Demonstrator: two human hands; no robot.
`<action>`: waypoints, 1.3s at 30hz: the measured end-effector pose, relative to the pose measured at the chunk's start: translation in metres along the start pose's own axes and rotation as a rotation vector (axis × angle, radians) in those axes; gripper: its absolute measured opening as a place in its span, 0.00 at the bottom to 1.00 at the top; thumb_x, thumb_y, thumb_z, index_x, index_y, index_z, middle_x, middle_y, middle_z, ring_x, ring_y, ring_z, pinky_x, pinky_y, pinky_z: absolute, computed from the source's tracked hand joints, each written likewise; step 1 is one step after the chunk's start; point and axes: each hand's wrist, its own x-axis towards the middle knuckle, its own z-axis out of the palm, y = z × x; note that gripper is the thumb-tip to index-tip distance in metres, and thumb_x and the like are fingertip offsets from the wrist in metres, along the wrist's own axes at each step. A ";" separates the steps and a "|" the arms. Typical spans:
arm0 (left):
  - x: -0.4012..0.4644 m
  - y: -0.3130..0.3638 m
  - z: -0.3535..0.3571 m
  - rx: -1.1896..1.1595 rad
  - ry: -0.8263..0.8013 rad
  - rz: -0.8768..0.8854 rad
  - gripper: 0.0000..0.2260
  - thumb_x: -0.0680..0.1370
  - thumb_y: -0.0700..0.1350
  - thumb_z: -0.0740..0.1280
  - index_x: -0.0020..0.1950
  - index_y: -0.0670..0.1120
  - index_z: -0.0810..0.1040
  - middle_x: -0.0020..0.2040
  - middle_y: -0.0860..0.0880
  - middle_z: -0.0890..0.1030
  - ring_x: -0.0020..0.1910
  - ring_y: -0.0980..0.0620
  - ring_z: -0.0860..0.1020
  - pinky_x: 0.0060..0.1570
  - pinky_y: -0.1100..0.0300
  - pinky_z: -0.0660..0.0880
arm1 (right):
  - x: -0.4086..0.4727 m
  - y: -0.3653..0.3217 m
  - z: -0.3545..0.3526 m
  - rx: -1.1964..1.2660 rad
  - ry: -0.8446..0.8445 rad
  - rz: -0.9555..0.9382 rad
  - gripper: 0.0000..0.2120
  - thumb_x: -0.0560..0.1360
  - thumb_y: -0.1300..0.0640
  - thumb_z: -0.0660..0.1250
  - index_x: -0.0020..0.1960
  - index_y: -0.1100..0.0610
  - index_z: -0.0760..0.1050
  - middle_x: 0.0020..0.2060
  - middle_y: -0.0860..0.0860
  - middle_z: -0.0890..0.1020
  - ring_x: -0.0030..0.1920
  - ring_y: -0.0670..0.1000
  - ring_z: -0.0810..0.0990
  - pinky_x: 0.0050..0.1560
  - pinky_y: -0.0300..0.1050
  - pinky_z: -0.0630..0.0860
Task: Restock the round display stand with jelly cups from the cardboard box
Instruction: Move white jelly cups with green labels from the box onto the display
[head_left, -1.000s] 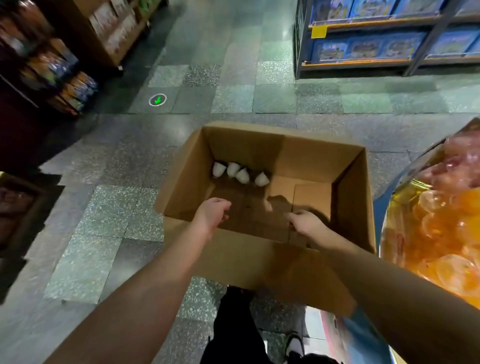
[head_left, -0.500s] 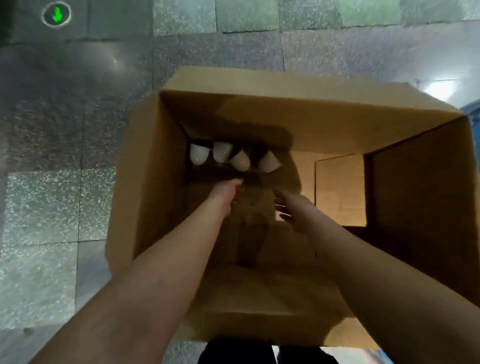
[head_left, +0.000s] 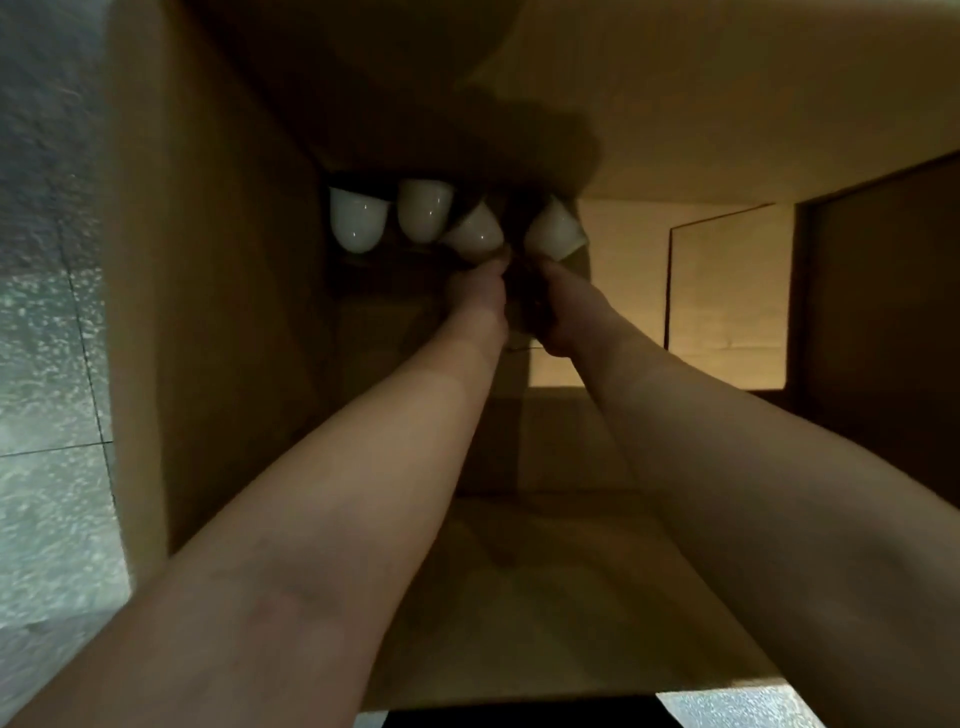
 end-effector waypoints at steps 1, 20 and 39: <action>0.001 0.000 0.004 -0.002 0.003 0.009 0.16 0.78 0.44 0.69 0.64 0.40 0.77 0.58 0.41 0.82 0.53 0.41 0.81 0.43 0.52 0.78 | 0.002 0.000 0.001 -0.004 0.008 0.011 0.16 0.77 0.47 0.69 0.57 0.58 0.80 0.46 0.55 0.85 0.44 0.53 0.85 0.44 0.47 0.81; -0.056 -0.012 -0.023 0.148 -0.011 -0.090 0.07 0.81 0.43 0.61 0.45 0.42 0.74 0.38 0.45 0.75 0.34 0.50 0.76 0.28 0.61 0.76 | -0.041 0.002 -0.035 -0.039 -0.005 0.114 0.13 0.79 0.55 0.65 0.59 0.63 0.74 0.47 0.57 0.81 0.46 0.56 0.83 0.43 0.50 0.81; -0.391 -0.134 0.008 0.883 -0.425 0.379 0.17 0.78 0.36 0.66 0.65 0.43 0.68 0.56 0.40 0.78 0.51 0.48 0.81 0.55 0.53 0.80 | -0.395 0.104 -0.342 -0.526 0.609 -0.644 0.11 0.72 0.55 0.71 0.52 0.52 0.73 0.47 0.51 0.80 0.47 0.53 0.78 0.44 0.43 0.69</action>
